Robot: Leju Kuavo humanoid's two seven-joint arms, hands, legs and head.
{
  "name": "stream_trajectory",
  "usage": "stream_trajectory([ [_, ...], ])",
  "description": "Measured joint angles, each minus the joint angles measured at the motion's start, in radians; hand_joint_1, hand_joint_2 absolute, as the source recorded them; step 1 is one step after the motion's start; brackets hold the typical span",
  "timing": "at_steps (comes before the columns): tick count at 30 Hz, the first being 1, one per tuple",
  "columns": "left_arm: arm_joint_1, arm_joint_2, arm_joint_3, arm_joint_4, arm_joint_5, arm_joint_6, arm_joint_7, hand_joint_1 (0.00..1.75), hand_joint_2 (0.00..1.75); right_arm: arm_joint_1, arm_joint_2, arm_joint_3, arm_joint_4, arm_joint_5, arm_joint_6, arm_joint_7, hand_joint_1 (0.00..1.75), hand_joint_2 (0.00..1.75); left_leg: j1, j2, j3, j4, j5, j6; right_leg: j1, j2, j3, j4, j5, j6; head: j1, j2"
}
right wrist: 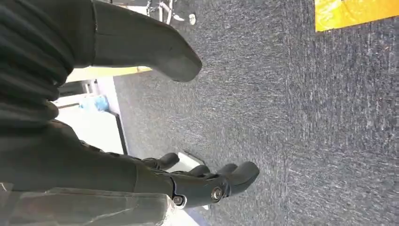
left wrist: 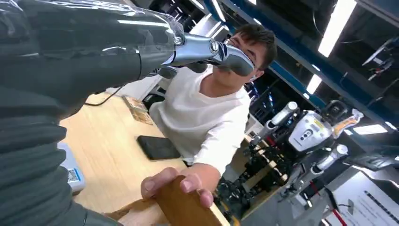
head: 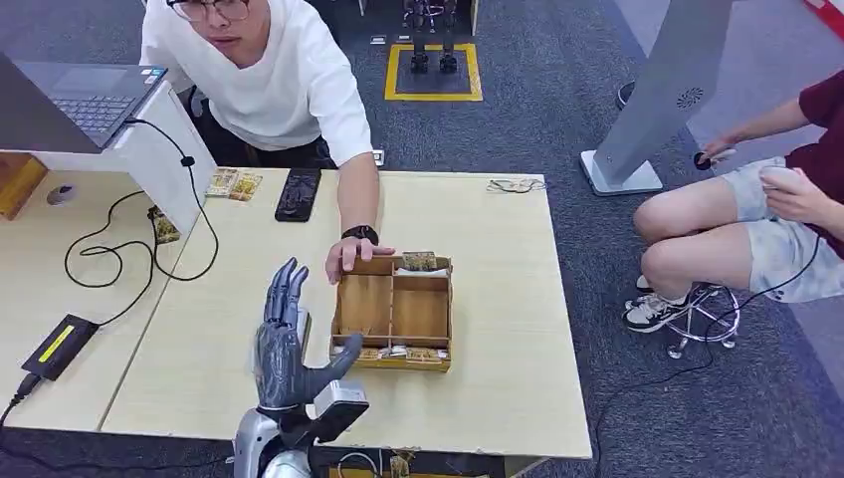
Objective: Pass the card to the sensor for recognition and then transmit it.
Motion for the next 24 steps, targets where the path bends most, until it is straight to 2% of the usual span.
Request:
stream_trajectory([
  [3, -0.001, 0.015, -0.013, 0.0, 0.024, 0.0, -0.027, 0.0, 1.75, 0.0, 0.0, 0.0, -0.003, 0.0, 0.001, 0.0, 0.0, 1.75, 0.0, 0.0, 0.0, 0.0, 0.0, 0.0, 0.0, 0.0, 0.0, 0.0, 0.0, 0.0, 0.0, 0.0],
  [12, -0.001, 0.056, -0.048, 0.0, 0.023, -0.017, -0.06, 0.0, 1.75, 0.001, 0.0, 0.002, -0.003, 0.0, 0.001, -0.004, 0.0, 1.75, 0.0, 0.0, 0.0, 0.0, 0.0, 0.0, 0.0, 0.0, 0.0, 0.0, 0.0, 0.0, 0.0, 0.0],
  [24, -0.001, 0.09, -0.069, 0.002, -0.002, -0.026, -0.068, 0.0, 1.75, 0.002, -0.008, 0.017, -0.003, 0.0, -0.001, -0.011, 0.0, 1.75, 0.0, 0.0, 0.0, 0.0, 0.0, 0.0, 0.0, 0.0, 0.0, 0.0, 0.0, 0.0, 0.0, 0.0],
])
